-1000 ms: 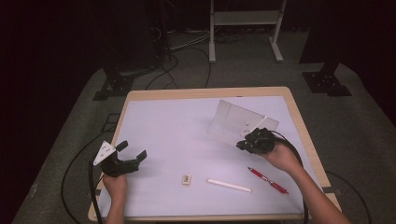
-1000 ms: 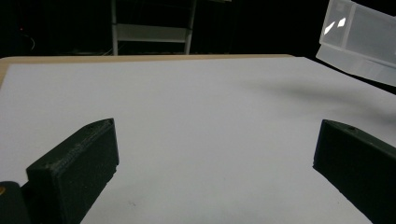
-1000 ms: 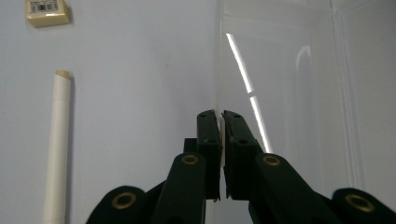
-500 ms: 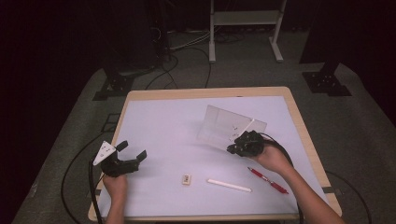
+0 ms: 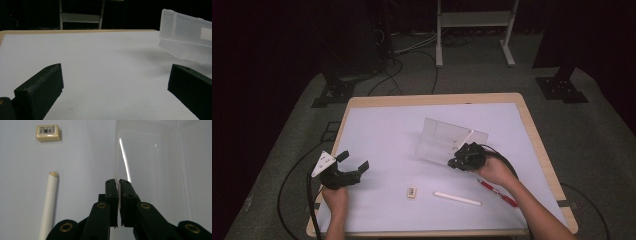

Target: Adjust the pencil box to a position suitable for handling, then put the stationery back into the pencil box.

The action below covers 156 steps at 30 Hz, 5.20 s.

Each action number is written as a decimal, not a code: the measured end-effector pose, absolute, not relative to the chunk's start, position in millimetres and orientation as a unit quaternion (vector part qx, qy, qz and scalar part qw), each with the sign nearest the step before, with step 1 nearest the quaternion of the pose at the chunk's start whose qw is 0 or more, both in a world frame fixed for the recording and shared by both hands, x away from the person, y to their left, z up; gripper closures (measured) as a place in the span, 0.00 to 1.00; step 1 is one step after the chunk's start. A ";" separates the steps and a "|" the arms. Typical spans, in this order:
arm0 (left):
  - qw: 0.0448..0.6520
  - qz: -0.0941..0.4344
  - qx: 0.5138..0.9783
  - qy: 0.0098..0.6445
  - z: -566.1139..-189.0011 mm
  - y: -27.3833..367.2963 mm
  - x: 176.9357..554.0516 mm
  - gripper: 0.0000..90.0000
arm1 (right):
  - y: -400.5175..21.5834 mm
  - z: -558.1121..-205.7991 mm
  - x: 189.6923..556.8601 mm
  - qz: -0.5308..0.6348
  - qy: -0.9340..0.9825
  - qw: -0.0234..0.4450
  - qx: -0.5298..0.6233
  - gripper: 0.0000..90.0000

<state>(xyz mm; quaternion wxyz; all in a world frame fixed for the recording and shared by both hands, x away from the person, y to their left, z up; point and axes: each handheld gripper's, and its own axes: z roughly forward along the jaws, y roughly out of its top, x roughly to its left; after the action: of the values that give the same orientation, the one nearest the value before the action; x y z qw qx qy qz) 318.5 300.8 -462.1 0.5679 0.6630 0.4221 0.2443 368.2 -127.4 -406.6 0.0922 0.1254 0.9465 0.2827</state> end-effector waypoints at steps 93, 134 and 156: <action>0.565 0.246 0.667 0.419 -462.1 299.6 317.6 0.00 | -184.1 -409.0 342.9 0.359 0.905 0.056 0.223 0.48; 0.561 0.248 0.668 0.421 -462.0 298.3 316.8 0.00 | -239.8 -417.6 315.4 0.333 0.899 0.077 0.273 0.49; 0.560 0.250 0.669 0.419 -462.0 298.2 317.0 0.00 | -262.0 -449.4 295.6 0.290 0.904 0.059 0.308 0.74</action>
<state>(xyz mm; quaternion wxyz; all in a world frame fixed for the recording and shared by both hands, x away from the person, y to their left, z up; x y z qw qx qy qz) 317.0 298.2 -462.0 0.5603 0.6690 0.4194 0.2502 295.6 -262.0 -449.4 0.0594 0.3079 0.9041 0.2903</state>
